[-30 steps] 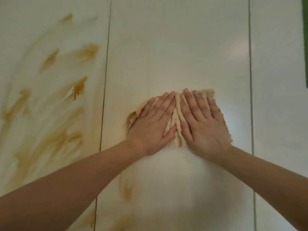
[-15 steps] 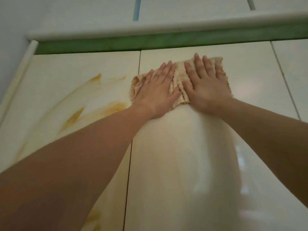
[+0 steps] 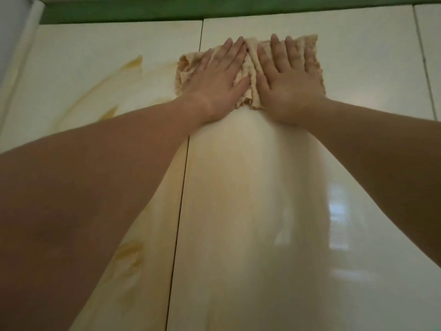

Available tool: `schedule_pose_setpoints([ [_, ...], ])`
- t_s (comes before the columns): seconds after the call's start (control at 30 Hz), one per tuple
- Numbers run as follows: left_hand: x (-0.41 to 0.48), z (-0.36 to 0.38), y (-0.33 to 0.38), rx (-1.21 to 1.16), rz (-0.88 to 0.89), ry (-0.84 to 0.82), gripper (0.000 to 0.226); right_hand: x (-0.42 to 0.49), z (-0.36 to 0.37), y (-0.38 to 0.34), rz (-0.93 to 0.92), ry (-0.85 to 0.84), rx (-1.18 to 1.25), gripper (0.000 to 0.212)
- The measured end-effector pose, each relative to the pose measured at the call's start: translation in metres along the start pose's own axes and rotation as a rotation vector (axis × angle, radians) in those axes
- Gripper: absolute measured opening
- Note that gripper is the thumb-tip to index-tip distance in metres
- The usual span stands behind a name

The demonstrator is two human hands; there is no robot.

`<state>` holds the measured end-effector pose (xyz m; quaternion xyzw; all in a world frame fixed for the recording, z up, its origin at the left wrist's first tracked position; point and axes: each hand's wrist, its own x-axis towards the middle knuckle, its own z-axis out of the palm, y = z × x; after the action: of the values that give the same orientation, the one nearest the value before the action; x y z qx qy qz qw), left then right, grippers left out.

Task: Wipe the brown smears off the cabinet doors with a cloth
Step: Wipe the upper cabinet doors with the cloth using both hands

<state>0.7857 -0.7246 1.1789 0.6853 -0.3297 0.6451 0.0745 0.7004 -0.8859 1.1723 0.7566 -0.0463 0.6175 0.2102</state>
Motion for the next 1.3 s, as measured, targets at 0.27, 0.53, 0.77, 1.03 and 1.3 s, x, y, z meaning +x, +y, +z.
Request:
schedule_pose_setpoints([
  [0.27,-0.078,0.008,0.03,0.025,0.027,-0.027,0.07,-0.08,0.005,-0.01,-0.093,0.0,0.034,0.063],
  [0.53,-0.159,0.02,0.062,0.0,-0.008,-0.03,0.071,-0.155,0.013,-0.024,-0.125,-0.016,0.057,0.067],
  [0.77,-0.243,0.032,0.089,-0.014,-0.054,-0.067,0.071,-0.229,0.022,-0.049,-0.141,-0.06,0.043,0.068],
  [1.03,-0.343,0.047,0.127,-0.056,-0.044,-0.135,0.072,-0.339,0.036,-0.075,-0.169,-0.105,0.095,0.063],
  [1.3,-0.471,0.06,0.194,-0.14,0.009,-0.233,0.073,-0.479,0.044,-0.083,-0.261,-0.199,0.09,0.064],
])
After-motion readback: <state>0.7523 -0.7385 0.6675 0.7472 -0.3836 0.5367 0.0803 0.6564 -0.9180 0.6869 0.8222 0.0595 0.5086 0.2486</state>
